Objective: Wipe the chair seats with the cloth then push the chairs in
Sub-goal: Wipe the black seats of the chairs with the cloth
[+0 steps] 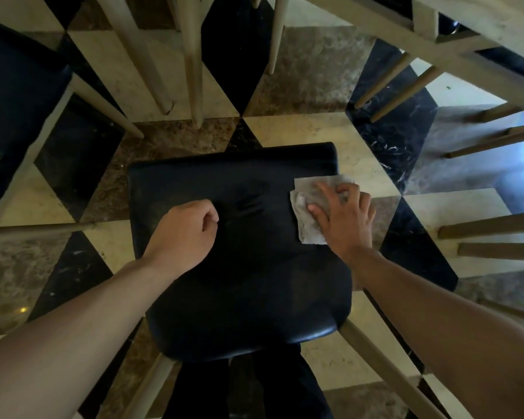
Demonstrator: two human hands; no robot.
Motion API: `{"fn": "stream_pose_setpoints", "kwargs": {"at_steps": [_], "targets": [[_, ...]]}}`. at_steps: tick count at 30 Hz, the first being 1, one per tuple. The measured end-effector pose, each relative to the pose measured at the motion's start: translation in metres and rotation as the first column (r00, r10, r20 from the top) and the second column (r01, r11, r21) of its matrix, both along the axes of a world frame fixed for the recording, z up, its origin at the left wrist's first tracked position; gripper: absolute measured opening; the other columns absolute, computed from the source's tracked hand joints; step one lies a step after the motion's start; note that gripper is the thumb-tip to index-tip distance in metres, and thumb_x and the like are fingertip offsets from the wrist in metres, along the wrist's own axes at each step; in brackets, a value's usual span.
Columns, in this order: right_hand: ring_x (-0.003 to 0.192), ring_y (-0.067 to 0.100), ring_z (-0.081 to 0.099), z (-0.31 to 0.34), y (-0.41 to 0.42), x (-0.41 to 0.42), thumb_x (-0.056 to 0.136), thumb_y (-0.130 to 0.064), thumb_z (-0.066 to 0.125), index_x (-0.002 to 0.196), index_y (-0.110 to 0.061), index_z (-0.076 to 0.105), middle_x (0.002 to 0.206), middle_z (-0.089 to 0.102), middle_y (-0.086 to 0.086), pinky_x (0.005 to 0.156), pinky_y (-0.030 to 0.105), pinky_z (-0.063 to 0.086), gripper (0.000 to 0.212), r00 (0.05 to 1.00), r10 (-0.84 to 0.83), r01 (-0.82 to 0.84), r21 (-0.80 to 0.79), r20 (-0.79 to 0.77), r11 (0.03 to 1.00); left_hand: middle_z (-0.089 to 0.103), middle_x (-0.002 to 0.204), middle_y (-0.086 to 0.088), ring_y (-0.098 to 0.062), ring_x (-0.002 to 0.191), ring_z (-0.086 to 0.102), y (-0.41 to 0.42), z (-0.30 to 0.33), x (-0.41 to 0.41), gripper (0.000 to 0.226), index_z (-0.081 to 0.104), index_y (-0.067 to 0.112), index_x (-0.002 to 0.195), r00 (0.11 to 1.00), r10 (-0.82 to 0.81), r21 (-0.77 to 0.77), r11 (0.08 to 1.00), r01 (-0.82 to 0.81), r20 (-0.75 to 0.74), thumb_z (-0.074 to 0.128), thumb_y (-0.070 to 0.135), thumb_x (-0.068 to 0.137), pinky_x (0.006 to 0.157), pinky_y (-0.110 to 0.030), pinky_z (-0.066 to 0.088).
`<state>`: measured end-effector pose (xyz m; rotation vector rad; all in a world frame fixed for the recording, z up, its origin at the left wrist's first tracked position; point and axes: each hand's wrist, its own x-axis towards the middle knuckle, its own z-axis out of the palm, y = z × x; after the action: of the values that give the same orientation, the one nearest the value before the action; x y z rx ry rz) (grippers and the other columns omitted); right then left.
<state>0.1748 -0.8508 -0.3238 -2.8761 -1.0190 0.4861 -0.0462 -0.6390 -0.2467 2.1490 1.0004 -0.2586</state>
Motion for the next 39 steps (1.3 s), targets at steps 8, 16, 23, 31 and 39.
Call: {"fn": "stream_pose_setpoints", "kwargs": {"at_steps": [8, 16, 23, 31, 39], "targets": [[0.134, 0.041, 0.036, -0.005, 0.003, -0.013, 0.1, -0.069, 0.025, 0.159, -0.048, 0.01, 0.159, 0.024, 0.01, 0.107, 0.059, 0.041, 0.064, 0.947, -0.252, 0.259, 0.013, -0.2, 0.966, 0.059, 0.071, 0.012, -0.004, 0.06, 0.058, -0.017, 0.005, 0.013, 0.024, 0.059, 0.034, 0.081, 0.999, 0.034, -0.029, 0.999, -0.034, 0.011, 0.056, 0.017, 0.097, 0.053, -0.018, 0.037], [0.142, 0.044, 0.025, 0.003, 0.023, -0.062, 0.102, -0.062, 0.03, 0.163, -0.025, 0.02, 0.165, 0.018, 0.016, 0.115, 0.061, 0.025, 0.071, 0.925, -0.379, 0.377, -0.057, -0.035, 0.925, 0.061, 0.068, 0.009, 0.005, 0.065, 0.059, -0.008, 0.012, -0.016, 0.026, 0.058, 0.037, 0.08, 0.997, 0.076, -0.06, 0.995, -0.076, -0.016, 0.057, 0.018, 0.098, 0.052, -0.018, 0.037], [0.155, 0.039, -0.014, -0.006, 0.069, -0.103, 0.104, -0.063, 0.015, 0.164, -0.025, 0.002, 0.171, -0.008, 0.011, 0.124, 0.054, -0.012, 0.072, 0.989, -0.122, 0.121, -0.018, -0.081, 0.992, 0.062, 0.07, 0.01, 0.0, 0.066, 0.061, 0.025, 0.005, -0.055, 0.024, 0.058, 0.036, 0.08, 0.992, 0.124, -0.016, 0.992, -0.123, 0.018, 0.056, 0.019, 0.097, 0.05, -0.026, 0.046], [0.156, 0.032, -0.014, -0.006, 0.137, -0.241, 0.1, -0.06, 0.036, 0.162, -0.025, 0.024, 0.172, 0.001, 0.005, 0.125, 0.047, -0.013, 0.073, 0.843, 0.482, -0.471, 0.105, -0.239, 0.876, 0.061, 0.071, 0.013, 0.0, 0.069, 0.06, 0.051, 0.009, -0.099, 0.02, 0.06, 0.034, 0.08, 0.985, 0.166, 0.042, 0.985, -0.167, 0.037, 0.06, 0.02, 0.094, 0.057, -0.025, 0.048], [0.157, 0.033, -0.006, -0.01, 0.091, -0.223, 0.095, -0.036, 0.035, 0.161, -0.029, 0.02, 0.172, 0.0, 0.003, 0.126, 0.046, -0.007, 0.068, 0.605, 0.776, -0.789, -0.001, -0.176, 0.614, 0.063, 0.072, 0.012, -0.003, 0.062, 0.059, 0.061, 0.025, -0.119, 0.018, 0.065, 0.027, 0.082, 0.983, 0.176, 0.061, 0.983, -0.173, -0.042, 0.063, 0.013, 0.094, 0.054, -0.016, 0.036]]}}
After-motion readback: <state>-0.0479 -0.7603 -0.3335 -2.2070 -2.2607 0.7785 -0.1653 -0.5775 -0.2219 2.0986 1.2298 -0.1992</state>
